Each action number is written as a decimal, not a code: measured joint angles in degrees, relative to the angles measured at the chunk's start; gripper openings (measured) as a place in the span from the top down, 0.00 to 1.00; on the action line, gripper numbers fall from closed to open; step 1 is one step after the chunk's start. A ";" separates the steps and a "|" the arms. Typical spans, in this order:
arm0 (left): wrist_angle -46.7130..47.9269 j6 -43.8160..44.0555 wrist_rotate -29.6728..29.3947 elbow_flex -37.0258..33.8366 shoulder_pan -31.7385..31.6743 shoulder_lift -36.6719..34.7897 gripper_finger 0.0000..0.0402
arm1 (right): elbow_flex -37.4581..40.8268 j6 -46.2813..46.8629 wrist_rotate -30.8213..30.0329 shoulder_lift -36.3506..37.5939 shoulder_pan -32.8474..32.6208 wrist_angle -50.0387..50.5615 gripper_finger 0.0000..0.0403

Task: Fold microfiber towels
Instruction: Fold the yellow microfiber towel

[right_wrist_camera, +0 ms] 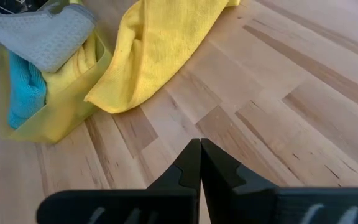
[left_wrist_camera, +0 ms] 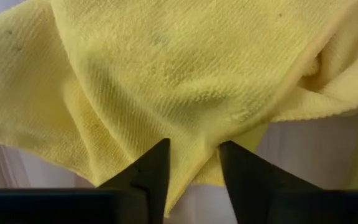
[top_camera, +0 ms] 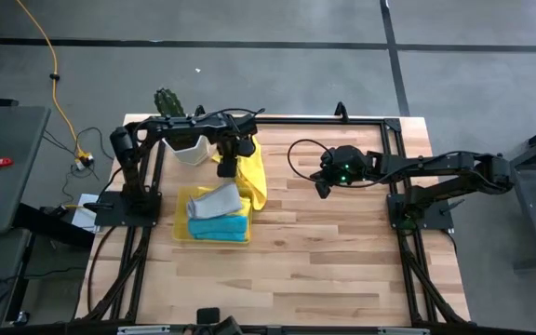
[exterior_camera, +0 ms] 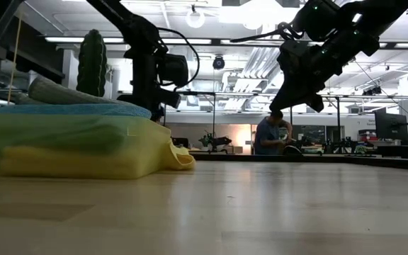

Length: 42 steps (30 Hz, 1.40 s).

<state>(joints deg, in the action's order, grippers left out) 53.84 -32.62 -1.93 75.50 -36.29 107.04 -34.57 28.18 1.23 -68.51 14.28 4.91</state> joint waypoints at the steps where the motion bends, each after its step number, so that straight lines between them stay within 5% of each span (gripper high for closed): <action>1: -0.16 0.00 0.02 0.00 0.00 0.00 0.70 | 0.00 0.00 0.00 0.00 0.00 0.00 1.00; 8: -0.30 -1.06 5.44 0.00 0.25 0.00 0.98 | 0.00 0.26 -0.01 0.01 0.00 0.00 1.00; 18: -0.23 -0.13 6.92 14.08 0.96 -2.36 1.00 | 0.02 0.02 -0.32 2.38 0.05 -0.14 1.00; 23: -2.24 -0.21 6.88 22.38 3.55 -1.98 1.00 | 0.02 -0.92 -2.66 9.49 1.73 0.03 1.00; 29: -8.62 3.42 6.67 23.58 10.22 0.65 1.00 | 0.02 -2.81 -2.71 19.58 4.98 0.25 1.00; 42: -30.37 32.05 4.07 23.56 26.14 13.89 1.00 | 0.02 -2.99 -2.53 29.12 9.79 5.48 1.00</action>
<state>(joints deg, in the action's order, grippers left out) 23.47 -0.57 2.13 99.07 -10.16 120.94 -34.54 25.19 -1.30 -39.39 24.07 10.39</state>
